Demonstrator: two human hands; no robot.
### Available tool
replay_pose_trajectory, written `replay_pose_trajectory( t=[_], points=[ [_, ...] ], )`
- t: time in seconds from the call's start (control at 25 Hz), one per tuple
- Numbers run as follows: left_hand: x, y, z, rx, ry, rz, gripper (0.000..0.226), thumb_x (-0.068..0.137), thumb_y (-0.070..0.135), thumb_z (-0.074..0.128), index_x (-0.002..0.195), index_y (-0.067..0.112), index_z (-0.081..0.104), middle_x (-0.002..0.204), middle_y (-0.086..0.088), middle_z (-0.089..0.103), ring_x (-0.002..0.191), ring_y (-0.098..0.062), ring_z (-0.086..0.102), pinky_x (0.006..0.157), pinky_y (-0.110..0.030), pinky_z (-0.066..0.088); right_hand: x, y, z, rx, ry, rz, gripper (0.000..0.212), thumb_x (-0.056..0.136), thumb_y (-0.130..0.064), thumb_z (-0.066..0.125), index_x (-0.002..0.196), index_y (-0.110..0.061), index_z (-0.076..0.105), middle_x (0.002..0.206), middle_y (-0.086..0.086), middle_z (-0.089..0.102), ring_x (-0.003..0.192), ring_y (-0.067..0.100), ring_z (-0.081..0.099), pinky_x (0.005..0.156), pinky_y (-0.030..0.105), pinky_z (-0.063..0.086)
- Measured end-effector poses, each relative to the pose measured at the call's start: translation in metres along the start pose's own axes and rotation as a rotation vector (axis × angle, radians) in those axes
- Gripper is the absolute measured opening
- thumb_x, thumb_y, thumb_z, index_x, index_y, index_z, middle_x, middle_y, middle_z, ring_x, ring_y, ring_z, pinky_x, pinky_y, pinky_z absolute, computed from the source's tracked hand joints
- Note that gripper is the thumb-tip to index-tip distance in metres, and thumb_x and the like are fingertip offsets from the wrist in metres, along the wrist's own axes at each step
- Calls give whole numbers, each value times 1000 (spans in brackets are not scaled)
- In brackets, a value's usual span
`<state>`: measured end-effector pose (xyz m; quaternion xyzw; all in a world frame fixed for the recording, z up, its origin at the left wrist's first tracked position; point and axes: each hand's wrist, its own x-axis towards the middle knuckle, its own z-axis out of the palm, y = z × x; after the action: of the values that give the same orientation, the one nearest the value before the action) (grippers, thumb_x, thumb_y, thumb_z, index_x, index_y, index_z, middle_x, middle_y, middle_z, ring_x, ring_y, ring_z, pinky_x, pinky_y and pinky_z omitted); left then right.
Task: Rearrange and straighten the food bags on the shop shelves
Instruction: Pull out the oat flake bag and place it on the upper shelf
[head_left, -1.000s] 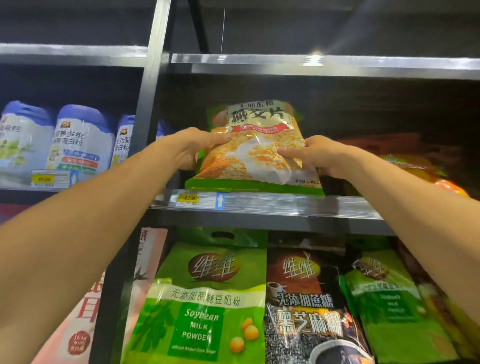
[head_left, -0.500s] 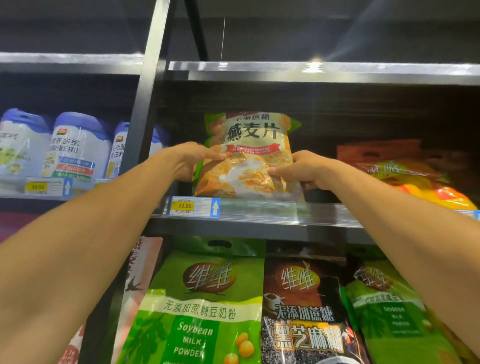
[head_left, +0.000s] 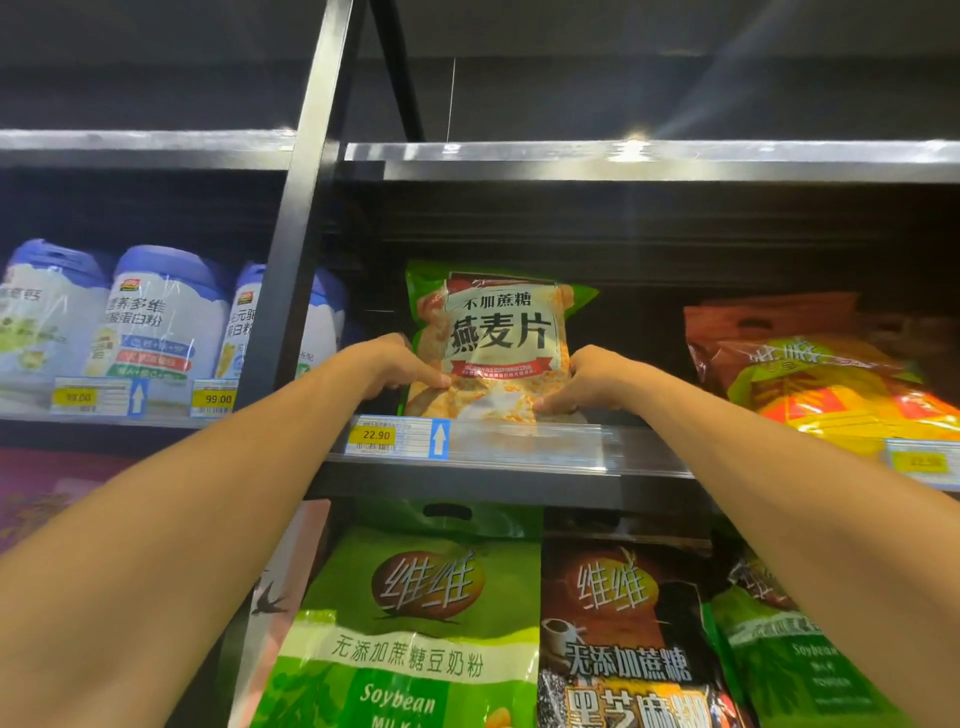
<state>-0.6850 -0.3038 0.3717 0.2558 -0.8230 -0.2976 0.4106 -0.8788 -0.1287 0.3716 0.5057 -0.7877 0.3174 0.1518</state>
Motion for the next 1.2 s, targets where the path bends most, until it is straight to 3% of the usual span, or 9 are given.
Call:
replay_pose_trajectory(
  t=[0.08, 0.16, 0.32, 0.48, 0.56, 0.64, 0.8, 1.0, 1.2],
  points=[
    [4, 0, 3, 31, -2, -39, 54, 85, 24, 83, 128, 6, 55, 95, -11, 63, 82, -23, 60, 67, -32, 50, 9, -1, 6, -35, -3, 7, 59, 77, -40, 89, 124, -13, 66, 119, 6, 71, 109, 25, 67, 99, 41, 55],
    [7, -1, 8, 65, -13, -88, 35, 86, 23, 82, 109, 7, 61, 77, -7, 56, 63, -16, 47, 51, -26, 36, 16, 1, 9, -61, -21, 26, 61, 77, -42, 88, 125, -13, 64, 118, 7, 71, 107, 25, 67, 96, 41, 57],
    [11, -3, 8, 86, -55, -146, 35, 86, 34, 81, 104, 8, 66, 82, -7, 61, 69, -17, 50, 64, -30, 42, 23, 2, 3, -6, -123, 123, 52, 82, -44, 85, 118, -14, 65, 110, 8, 75, 88, 17, 65, 79, 30, 53],
    [16, -2, 12, 177, -38, -115, 30, 92, 38, 75, 88, 10, 65, 70, -7, 59, 59, -17, 47, 56, -27, 38, 31, 1, 3, 53, -161, 197, 50, 86, -41, 82, 123, -11, 67, 104, 5, 71, 87, 17, 61, 86, 28, 54],
    [21, -4, 15, 192, -24, -108, 31, 91, 39, 75, 85, 11, 64, 70, -8, 62, 61, -19, 51, 58, -29, 40, 36, 1, 6, 88, -177, 226, 50, 85, -38, 83, 124, -12, 68, 120, 6, 75, 94, 17, 66, 99, 30, 55],
    [21, -6, 14, 180, -22, -117, 32, 89, 40, 78, 86, 11, 64, 74, -8, 64, 65, -20, 54, 59, -29, 42, 40, 2, 7, 109, -184, 240, 50, 82, -38, 86, 122, -13, 68, 126, 9, 73, 105, 18, 71, 100, 33, 56],
    [12, -3, 10, 175, -21, -120, 29, 89, 38, 78, 92, 13, 64, 79, -6, 67, 63, -16, 56, 54, -25, 44, 31, 2, 4, 81, -186, 219, 48, 84, -40, 84, 120, -14, 67, 104, 4, 71, 83, 17, 61, 71, 25, 53],
    [1, 3, 10, 148, -31, -119, 27, 90, 36, 76, 91, 17, 57, 89, -4, 68, 69, -15, 64, 36, -17, 42, 17, -5, 1, 88, -164, 206, 48, 83, -38, 85, 119, -13, 67, 94, 4, 67, 72, 14, 57, 64, 24, 49],
    [-10, 4, 7, 195, 10, -67, 31, 89, 37, 78, 91, 18, 54, 113, -9, 66, 105, -25, 69, 55, -28, 49, 0, -8, -7, 37, -77, 151, 40, 84, -41, 84, 107, -16, 63, 98, 6, 65, 85, 18, 56, 73, 30, 47]
  ],
)
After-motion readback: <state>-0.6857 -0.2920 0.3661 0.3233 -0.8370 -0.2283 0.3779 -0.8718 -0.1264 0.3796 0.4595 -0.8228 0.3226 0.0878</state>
